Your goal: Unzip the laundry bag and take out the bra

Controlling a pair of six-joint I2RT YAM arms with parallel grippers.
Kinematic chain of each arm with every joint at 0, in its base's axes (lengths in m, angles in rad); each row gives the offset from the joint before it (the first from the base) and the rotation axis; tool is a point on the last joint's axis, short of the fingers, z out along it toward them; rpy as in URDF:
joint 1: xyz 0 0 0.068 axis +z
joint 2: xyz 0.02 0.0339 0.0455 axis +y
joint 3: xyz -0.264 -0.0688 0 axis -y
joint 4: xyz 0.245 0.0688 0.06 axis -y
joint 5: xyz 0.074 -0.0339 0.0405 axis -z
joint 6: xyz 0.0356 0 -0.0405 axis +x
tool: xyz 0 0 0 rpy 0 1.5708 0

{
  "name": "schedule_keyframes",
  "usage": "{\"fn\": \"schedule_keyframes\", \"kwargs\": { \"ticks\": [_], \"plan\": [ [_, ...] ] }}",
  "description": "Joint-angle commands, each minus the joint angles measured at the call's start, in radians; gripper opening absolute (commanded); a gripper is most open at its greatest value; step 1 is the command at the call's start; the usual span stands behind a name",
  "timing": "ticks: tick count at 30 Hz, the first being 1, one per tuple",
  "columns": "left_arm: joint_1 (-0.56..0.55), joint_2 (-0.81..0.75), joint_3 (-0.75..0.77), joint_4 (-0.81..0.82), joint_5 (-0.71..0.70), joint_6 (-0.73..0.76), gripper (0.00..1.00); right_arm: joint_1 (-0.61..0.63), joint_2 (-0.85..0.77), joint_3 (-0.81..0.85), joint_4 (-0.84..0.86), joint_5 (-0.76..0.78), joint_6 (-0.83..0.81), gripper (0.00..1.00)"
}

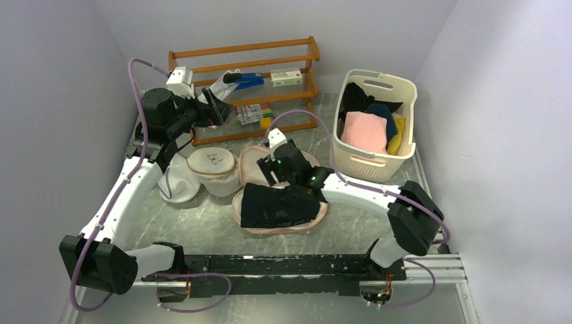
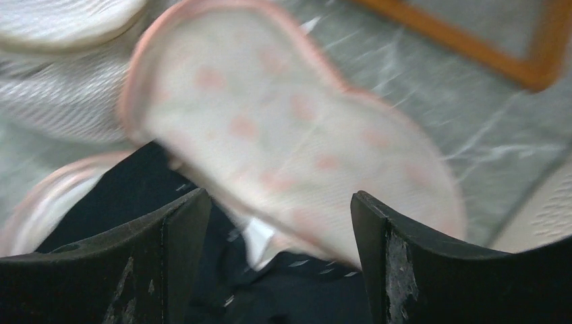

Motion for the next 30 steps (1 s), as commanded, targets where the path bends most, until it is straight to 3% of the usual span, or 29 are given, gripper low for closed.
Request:
{"fn": "schedule_keyframes", "kwargs": {
  "ticks": [1,8,11,21,30],
  "plan": [
    [0.016,0.018,0.000,0.046,0.047,-0.020,0.99,0.001,-0.056,-0.070,-0.084,-0.279,0.304,0.77],
    [0.016,0.034,-0.002,0.048,0.055,-0.025,0.99,-0.005,-0.015,-0.090,-0.095,-0.337,0.487,0.74],
    [0.017,0.041,-0.002,0.049,0.059,-0.027,0.99,-0.027,-0.017,-0.158,-0.011,-0.335,0.533,0.72],
    [0.018,0.040,0.003,0.037,0.036,-0.013,0.99,-0.079,0.109,-0.180,0.062,-0.089,0.517,0.74],
    [0.024,0.036,0.001,0.048,0.067,-0.028,0.99,-0.092,0.065,-0.269,0.047,0.066,0.470,0.76]
  ]
}}
